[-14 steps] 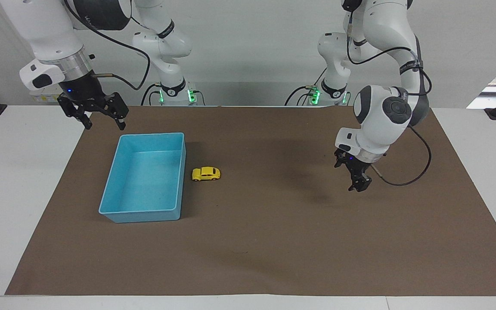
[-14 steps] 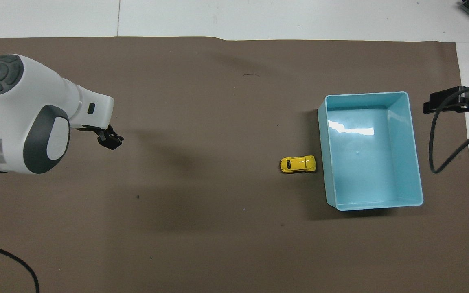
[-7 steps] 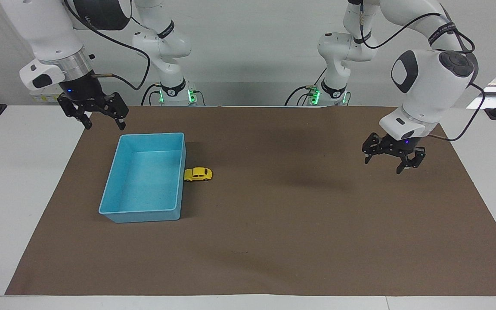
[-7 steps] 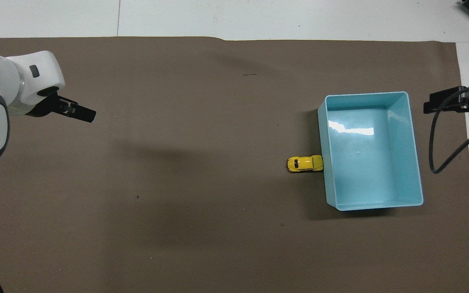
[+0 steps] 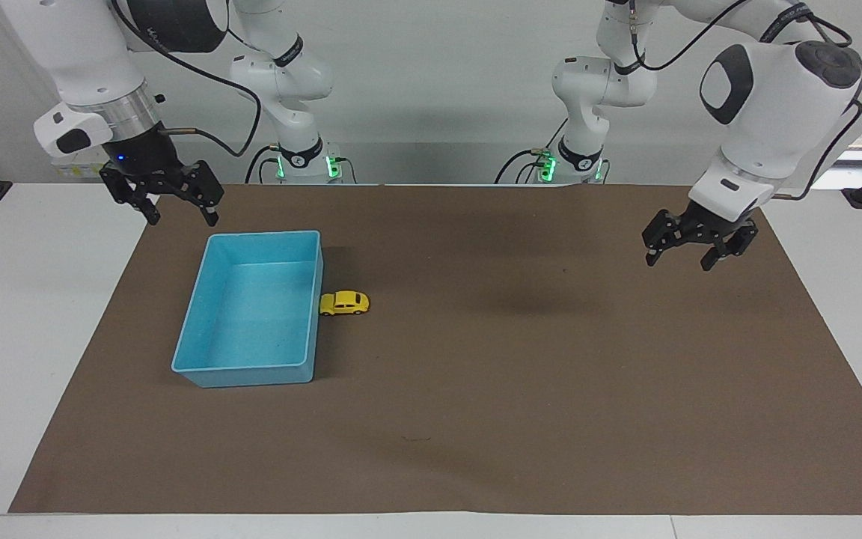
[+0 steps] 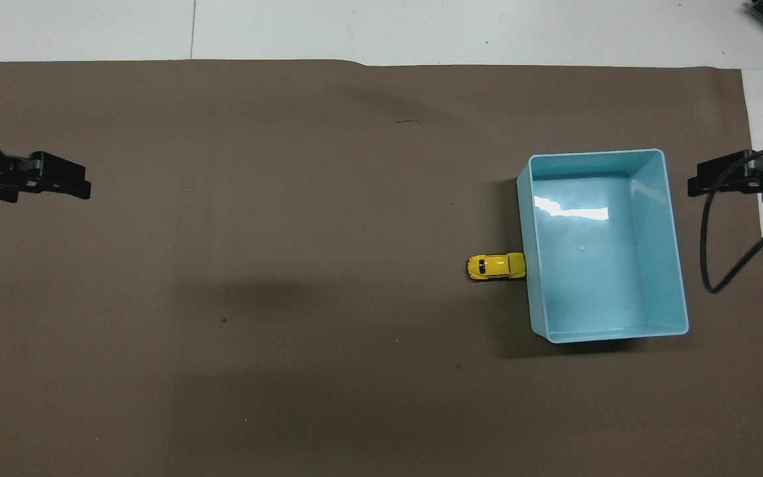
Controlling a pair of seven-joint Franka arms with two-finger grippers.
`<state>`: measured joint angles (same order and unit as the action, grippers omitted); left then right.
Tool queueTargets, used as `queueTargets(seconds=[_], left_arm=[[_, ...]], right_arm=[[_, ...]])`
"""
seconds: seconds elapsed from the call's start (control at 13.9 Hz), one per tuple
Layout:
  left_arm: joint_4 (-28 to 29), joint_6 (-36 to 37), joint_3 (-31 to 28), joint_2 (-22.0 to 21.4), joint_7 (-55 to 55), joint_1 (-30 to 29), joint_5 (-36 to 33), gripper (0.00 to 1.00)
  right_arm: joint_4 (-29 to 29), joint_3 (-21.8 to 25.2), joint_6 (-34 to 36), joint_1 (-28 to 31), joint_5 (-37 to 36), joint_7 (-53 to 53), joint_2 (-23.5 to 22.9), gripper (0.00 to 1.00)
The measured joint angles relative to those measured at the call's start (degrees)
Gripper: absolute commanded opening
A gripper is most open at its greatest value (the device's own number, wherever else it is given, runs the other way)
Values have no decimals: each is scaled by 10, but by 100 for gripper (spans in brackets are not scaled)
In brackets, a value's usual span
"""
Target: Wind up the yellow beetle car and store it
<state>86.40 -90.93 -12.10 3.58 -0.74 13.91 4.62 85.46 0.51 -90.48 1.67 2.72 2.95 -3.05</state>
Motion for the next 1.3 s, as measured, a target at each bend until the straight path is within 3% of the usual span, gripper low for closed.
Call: queueTargets(seconds=[0.22,0.5,1.01,1.3], left_arm=[[-1,27,-9,-34,0,0,0,100],[2,41,-6,-35,-3,0,-1,100],[3,55,-9,-35,-5,-24,-22,100],[3,56,-7,-35,-5,-24,-25,100]], right_arm=[[0,2,13,3,0,0,3,100],[0,3,42,2,0,-35,10,100],[1,-7,32,-78,-19,-351,21,100],[16,-14,1,-80,-19,-519,25,100]])
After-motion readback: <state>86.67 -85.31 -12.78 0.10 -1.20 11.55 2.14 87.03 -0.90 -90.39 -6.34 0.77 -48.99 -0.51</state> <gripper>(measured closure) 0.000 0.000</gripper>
